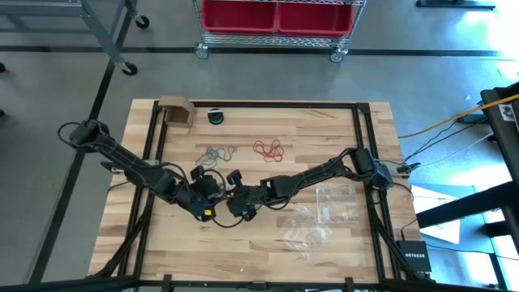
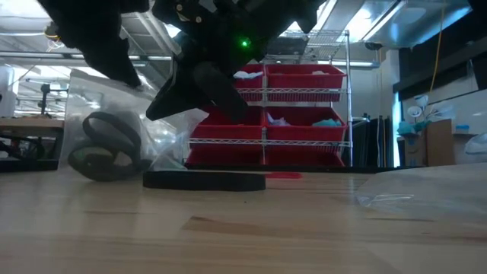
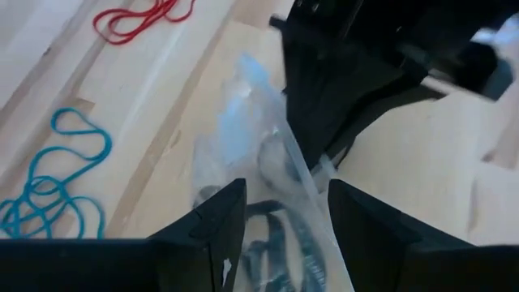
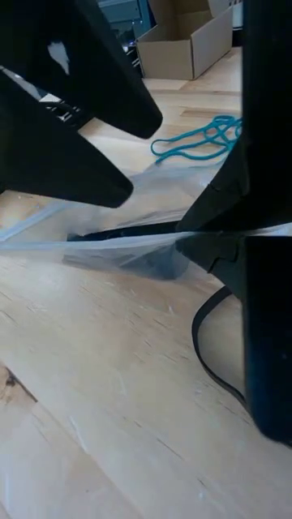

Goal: Sort rubber bands
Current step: Put the black rubber band into the transparent zip bag

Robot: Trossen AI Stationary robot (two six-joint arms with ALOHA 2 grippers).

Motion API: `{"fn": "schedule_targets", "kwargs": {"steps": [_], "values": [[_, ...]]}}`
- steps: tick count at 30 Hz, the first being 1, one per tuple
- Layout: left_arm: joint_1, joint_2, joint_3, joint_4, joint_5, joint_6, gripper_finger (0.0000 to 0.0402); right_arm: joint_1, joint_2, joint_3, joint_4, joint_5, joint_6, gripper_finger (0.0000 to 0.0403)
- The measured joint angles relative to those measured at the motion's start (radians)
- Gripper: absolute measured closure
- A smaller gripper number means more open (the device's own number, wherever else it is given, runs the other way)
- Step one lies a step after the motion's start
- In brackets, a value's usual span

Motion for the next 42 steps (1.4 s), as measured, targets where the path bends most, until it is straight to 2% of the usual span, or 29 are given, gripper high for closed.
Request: {"fn": "schedule_targets", "kwargs": {"steps": [6, 10, 18, 25, 27, 29, 32, 38, 42], "values": [[0.004, 0.027, 0.000, -0.080, -0.069, -0.026, 0.0235, 0.000, 0.000, 0.000, 0.000, 0.000, 0.000, 0.0402], [0.015, 0.030, 0.000, -0.101, -0.097, -0.054, 0.0255, 0.000, 0.000, 0.000, 0.000, 0.000, 0.002, 0.0402], [0.039, 0.030, 0.000, -0.020, 0.035, -0.007, 0.0287, 0.000, 0.000, 0.000, 0.000, 0.000, 0.008, 0.0402], [0.068, 0.041, -0.001, -0.048, 0.062, -0.007, 0.0286, 0.000, 0.000, 0.000, 0.000, 0.000, 0.008, 0.0402], [0.076, 0.047, -0.002, -0.049, 0.061, -0.008, 0.0305, 0.000, 0.000, 0.000, 0.000, 0.000, 0.008, 0.0402], [0.079, 0.049, -0.002, -0.059, 0.058, -0.006, 0.0340, 0.000, 0.000, 0.000, 0.000, 0.000, 0.009, 0.0402], [0.076, 0.048, -0.002, -0.066, -0.010, -0.009, 0.0390, 0.000, 0.000, 0.000, -0.005, 0.000, 0.021, 0.0402], [0.045, 0.040, 0.010, -0.115, -0.239, -0.057, 0.0399, -0.001, 0.000, 0.000, -0.024, 0.000, 0.062, 0.0402], [0.032, 0.040, 0.011, -0.106, -0.286, -0.056, 0.0400, -0.001, 0.000, 0.000, -0.021, -0.001, 0.119, 0.0402]]}}
